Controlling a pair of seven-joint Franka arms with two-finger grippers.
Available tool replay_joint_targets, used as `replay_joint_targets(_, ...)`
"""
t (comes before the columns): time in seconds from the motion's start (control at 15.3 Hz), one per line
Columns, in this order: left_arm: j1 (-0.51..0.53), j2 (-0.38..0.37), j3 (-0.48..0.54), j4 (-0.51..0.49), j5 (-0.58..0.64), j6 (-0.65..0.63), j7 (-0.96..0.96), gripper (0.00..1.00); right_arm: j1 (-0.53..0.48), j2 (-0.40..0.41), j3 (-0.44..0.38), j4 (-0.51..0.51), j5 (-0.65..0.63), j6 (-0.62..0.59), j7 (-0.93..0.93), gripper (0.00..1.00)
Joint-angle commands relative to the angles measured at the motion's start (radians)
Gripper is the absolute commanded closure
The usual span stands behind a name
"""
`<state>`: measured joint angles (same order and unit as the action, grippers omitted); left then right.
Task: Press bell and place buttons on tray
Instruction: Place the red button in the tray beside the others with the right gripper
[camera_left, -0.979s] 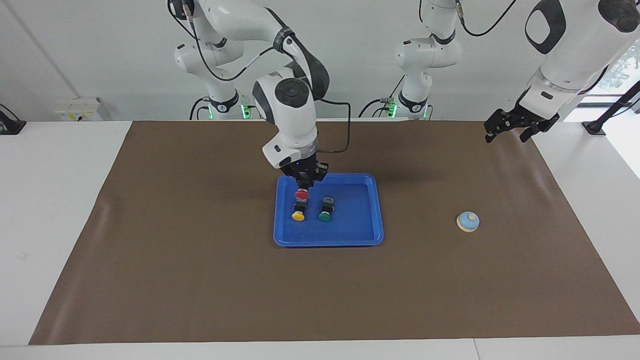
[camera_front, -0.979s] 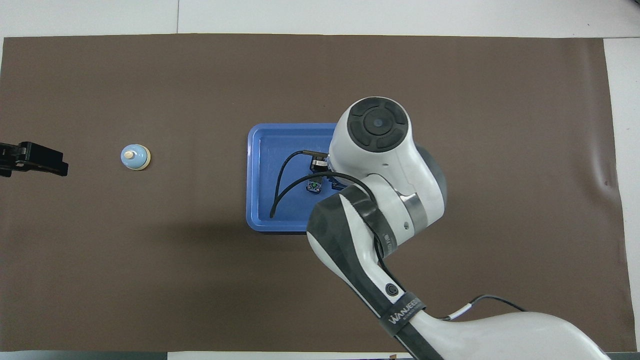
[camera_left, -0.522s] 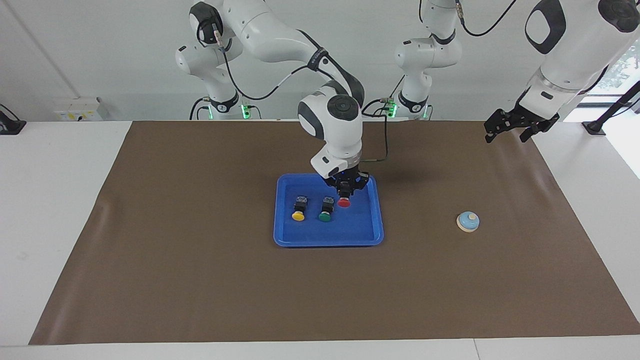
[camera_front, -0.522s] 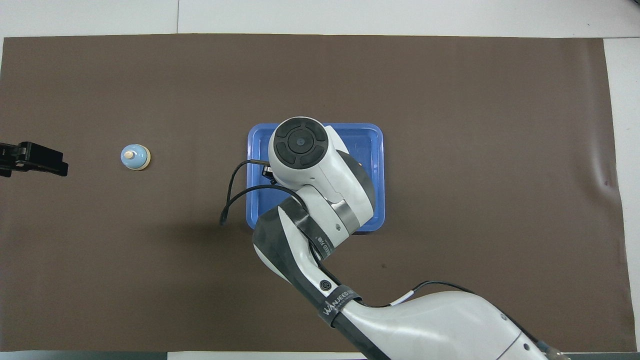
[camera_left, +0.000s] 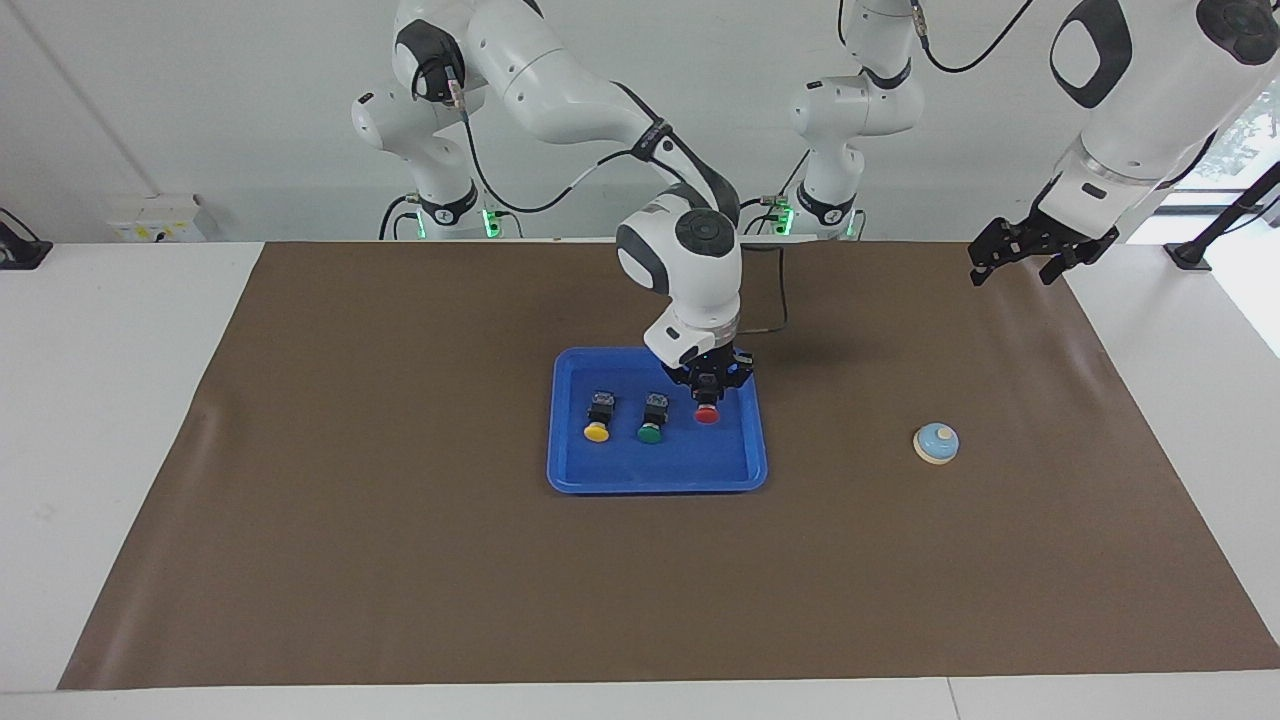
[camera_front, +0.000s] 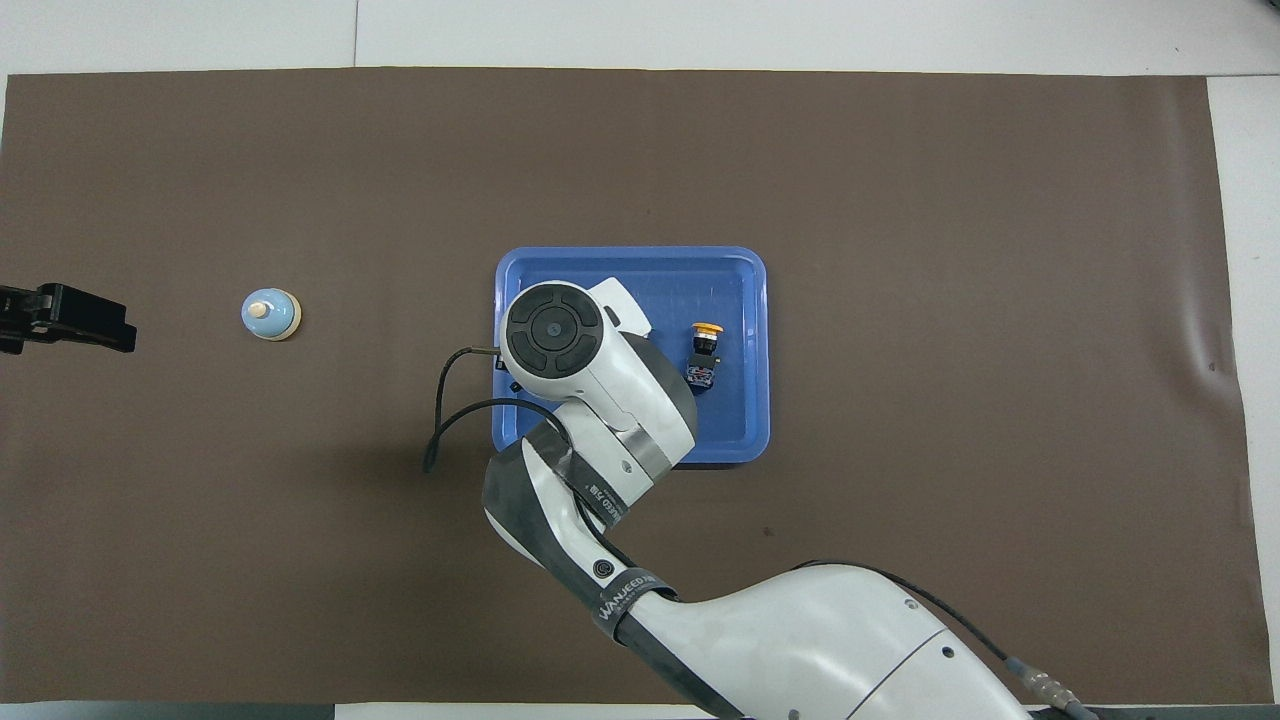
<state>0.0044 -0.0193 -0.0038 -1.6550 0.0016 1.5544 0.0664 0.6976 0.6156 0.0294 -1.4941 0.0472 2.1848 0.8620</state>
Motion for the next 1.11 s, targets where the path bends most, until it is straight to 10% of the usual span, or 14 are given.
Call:
replay_joint_targets(0.0, -0.001, -0.002, 0.007, 0.012, -0.015, -0.016, 0.009, 0.00, 0.029, 0.024, -0.005, -0.008, -0.021, 0.044, 0.002, 1.00)
replay_joint_targets(0.26, -0.001, -0.002, 0.007, 0.012, -0.015, -0.016, 0.009, 0.00, 0.033, 0.032, -0.005, -0.008, -0.021, 0.032, 0.006, 1.00)
replay_joint_targets(0.39, -0.001, -0.002, 0.007, 0.012, -0.015, -0.016, 0.009, 0.00, 0.033, 0.029, -0.006, -0.008, -0.020, 0.027, 0.011, 0.01)
replay_joint_targets(1.04, -0.001, -0.002, 0.007, 0.012, -0.015, -0.016, 0.009, 0.00, -0.186, -0.174, -0.013, -0.003, -0.006, -0.157, -0.030, 0.00)
